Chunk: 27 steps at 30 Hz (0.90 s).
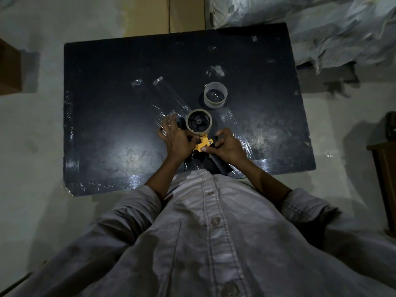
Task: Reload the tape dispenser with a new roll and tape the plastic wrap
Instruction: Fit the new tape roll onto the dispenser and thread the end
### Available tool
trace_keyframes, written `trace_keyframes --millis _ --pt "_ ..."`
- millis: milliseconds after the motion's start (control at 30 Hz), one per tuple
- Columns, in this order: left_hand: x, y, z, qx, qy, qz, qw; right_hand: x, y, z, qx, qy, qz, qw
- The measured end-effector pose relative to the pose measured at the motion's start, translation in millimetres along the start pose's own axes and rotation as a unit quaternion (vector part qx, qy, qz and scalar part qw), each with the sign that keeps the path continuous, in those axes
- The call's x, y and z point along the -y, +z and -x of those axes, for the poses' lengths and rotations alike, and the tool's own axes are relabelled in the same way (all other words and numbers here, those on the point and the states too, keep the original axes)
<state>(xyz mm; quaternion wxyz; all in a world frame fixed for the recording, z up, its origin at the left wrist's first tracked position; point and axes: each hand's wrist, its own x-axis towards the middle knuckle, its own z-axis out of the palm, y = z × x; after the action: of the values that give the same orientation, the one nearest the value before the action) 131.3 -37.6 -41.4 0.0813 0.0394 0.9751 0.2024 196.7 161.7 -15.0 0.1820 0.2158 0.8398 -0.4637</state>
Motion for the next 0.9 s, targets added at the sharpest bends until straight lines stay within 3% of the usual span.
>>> trace_keyframes --millis 133,233,533,700,900 --pt "9.8 -0.3 2.6 -0.023 0.021 -0.010 0.999 4.8 -3.7 0.1 0.008 -0.148 0.068 0.987" --pt "14.6 -2.8 4.3 -0.033 0.035 -0.017 0.999 7.4 -2.9 0.5 0.011 -0.200 0.101 0.975" --pt "21.7 -6.6 17.1 -0.093 0.069 0.003 0.993 -2.4 10.8 -9.0 -0.011 -0.238 0.200 0.950" --pt "23.8 -2.0 35.8 -0.141 0.063 0.016 0.988 -6.3 18.4 -15.4 -0.023 -0.228 0.205 0.951" --pt "28.3 3.1 60.6 -0.142 0.076 -0.010 0.987 -4.4 18.3 -11.2 -0.029 -0.226 0.195 0.954"
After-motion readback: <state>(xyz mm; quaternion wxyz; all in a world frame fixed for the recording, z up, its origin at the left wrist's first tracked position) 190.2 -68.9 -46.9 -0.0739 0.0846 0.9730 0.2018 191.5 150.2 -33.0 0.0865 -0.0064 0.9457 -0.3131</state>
